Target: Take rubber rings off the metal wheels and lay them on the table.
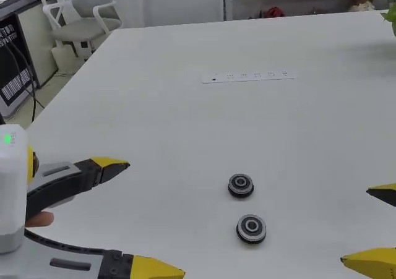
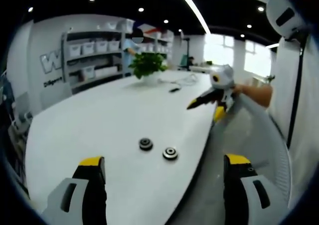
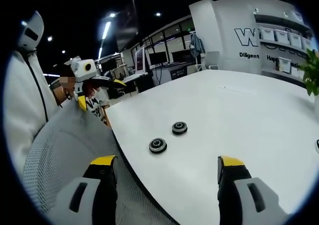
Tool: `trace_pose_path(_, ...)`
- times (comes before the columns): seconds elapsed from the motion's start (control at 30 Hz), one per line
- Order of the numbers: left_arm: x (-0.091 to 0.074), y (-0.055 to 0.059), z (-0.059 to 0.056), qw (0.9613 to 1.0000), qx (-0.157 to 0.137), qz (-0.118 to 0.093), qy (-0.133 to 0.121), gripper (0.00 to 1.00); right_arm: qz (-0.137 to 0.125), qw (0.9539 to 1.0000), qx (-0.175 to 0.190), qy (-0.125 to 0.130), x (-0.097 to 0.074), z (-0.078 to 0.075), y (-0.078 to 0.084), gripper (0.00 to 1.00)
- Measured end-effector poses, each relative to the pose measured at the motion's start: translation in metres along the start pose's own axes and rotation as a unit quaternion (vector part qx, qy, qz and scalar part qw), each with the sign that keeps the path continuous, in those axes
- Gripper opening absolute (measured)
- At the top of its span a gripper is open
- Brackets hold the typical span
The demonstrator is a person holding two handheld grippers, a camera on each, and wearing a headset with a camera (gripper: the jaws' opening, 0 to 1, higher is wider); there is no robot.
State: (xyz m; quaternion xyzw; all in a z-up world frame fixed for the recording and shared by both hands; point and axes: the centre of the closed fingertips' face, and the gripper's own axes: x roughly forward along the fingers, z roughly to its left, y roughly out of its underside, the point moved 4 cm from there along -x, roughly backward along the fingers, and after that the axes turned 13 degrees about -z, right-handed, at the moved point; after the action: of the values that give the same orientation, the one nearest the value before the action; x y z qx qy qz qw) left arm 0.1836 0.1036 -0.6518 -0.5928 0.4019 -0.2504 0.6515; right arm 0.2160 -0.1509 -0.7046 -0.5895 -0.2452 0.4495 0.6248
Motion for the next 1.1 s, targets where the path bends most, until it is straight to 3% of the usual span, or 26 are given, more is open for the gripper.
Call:
trace_pose_path(0.23,0.011,-0.013,0.002,0.9997,0.017,-0.013,0.012,1.00,-0.003,0.9998,-0.012,-0.018,0.011,-0.001,-0.006,0.78)
trace_pose_path(0.4,0.015,-0.016,0.007,0.9994,0.027,-0.009,0.021,0.99,0.000,0.9994,-0.015,-0.030,0.020,-0.004,-0.008,0.77)
trace_pose_path(0.63,0.027,-0.021,0.014,0.9988,0.027,-0.021,0.034,0.96,-0.001,0.9989,-0.013,-0.045,0.035,-0.007,-0.007,0.76)
trace_pose_path(0.9,0.048,-0.022,0.014,0.9970,0.035,-0.028,0.062,0.93,0.017,0.9976,-0.020,-0.064,0.049,-0.009,-0.002,0.73)
trace_pose_path(1.0,0.054,-0.025,0.014,0.9960,0.031,-0.038,0.075,0.88,0.018,0.9973,-0.020,-0.068,0.052,-0.010,-0.002,0.71)
trace_pose_path(1.1,0.062,-0.024,0.013,0.9948,0.038,-0.034,0.088,0.84,0.018,0.9969,-0.023,-0.073,0.057,-0.012,-0.004,0.68)
